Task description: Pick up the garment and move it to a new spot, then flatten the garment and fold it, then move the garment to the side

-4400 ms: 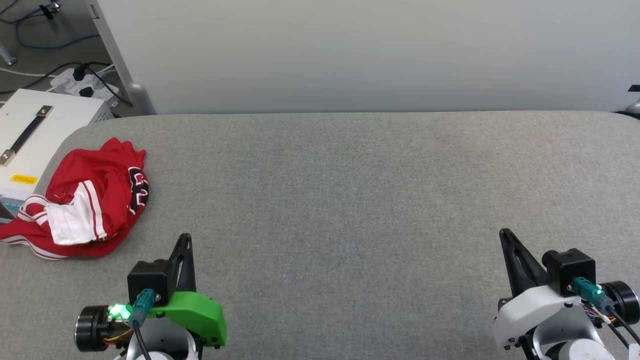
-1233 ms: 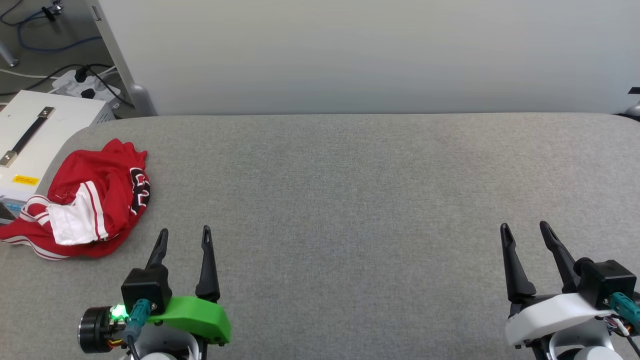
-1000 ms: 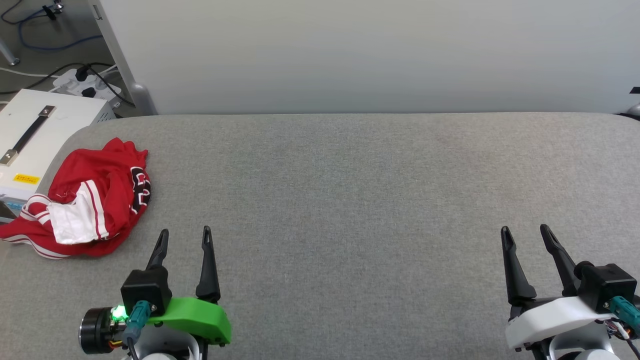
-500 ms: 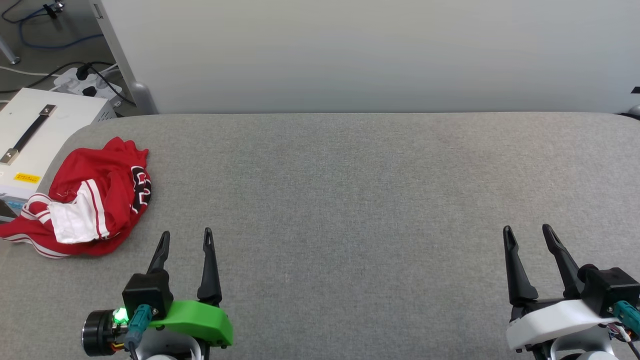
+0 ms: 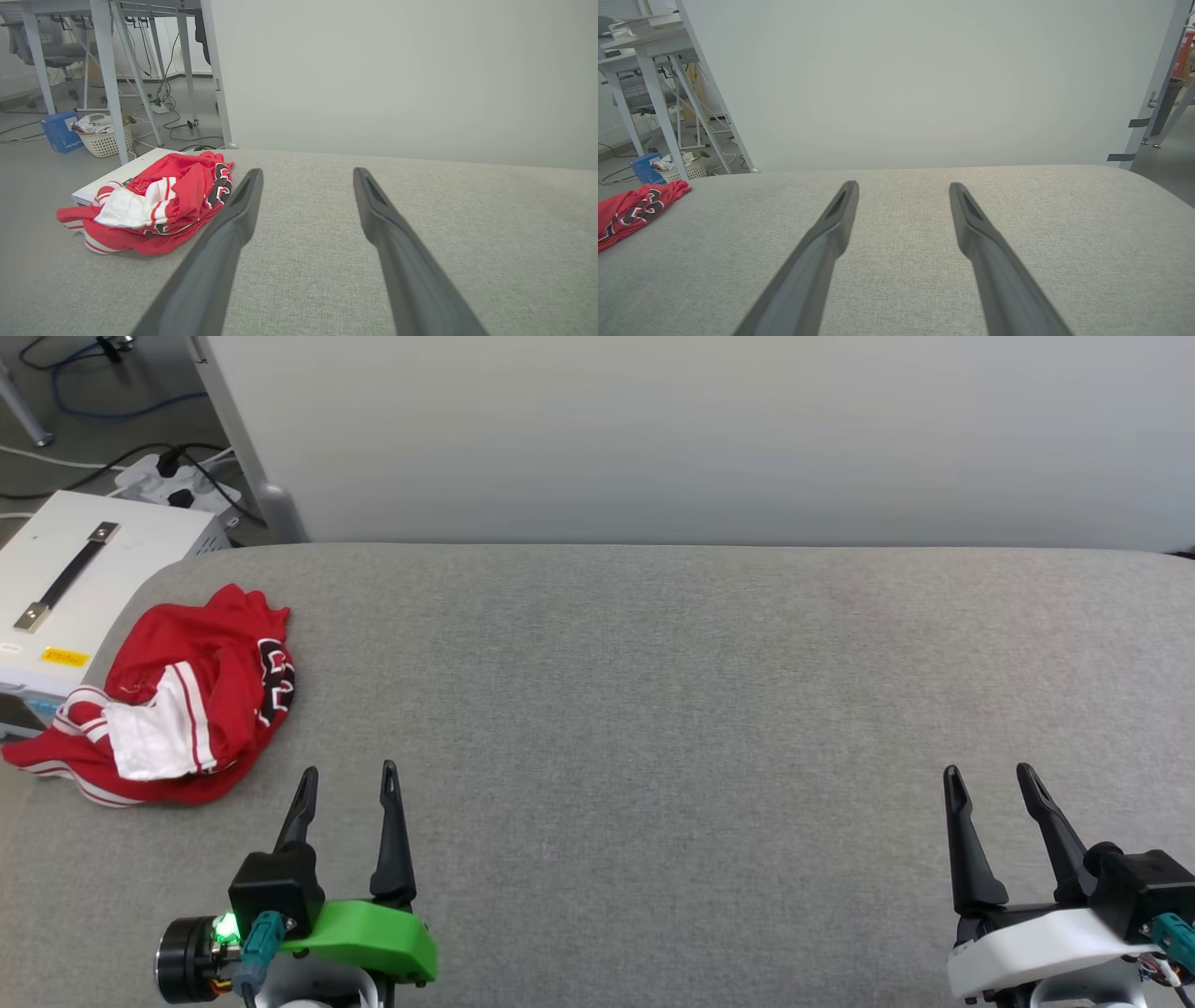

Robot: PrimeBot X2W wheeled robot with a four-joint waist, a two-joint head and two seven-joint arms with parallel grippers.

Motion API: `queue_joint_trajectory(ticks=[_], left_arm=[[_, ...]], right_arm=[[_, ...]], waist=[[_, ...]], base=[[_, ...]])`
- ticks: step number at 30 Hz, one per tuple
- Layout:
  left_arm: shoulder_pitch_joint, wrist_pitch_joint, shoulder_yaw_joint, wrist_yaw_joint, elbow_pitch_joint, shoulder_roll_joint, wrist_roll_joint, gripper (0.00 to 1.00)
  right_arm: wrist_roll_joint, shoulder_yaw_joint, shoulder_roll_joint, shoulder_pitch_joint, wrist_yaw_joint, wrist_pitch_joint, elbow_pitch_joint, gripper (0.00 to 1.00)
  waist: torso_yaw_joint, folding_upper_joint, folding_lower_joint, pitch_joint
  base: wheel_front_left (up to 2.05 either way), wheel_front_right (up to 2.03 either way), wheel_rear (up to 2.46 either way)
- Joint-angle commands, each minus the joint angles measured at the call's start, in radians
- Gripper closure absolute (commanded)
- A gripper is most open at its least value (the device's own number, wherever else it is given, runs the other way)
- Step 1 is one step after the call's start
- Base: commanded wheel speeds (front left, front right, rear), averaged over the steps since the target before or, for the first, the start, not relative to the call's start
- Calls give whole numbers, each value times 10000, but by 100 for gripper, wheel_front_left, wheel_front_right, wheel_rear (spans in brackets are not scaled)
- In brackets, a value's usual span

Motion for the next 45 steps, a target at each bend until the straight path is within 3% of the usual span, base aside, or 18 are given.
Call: queue_joint_trajectory(ticks=[1, 31, 39, 45], left_arm=[[78, -134, 8, 70, 34, -34, -114, 0], [-108, -755, 846, 57, 344, -45, -961, 0], [-133, -755, 1045, -3, 440, -45, -1147, 0], [-163, -755, 1191, -103, 502, -45, -1189, 0]], right_arm=[[125, 3, 6, 151, -9, -107, -4, 0], [-98, 890, 9, 197, -11, -720, -65, 0], [-242, 934, 9, 145, -11, -720, -122, 0], [-298, 991, 9, 49, -11, -720, -111, 0]], waist=[[141, 0, 0, 32], [3974, 0, 0, 486], [4522, 0, 0, 627], [4571, 0, 0, 697]], base=[[0, 0, 0], [0, 0, 0], [0, 0, 0], [0, 0, 0]])
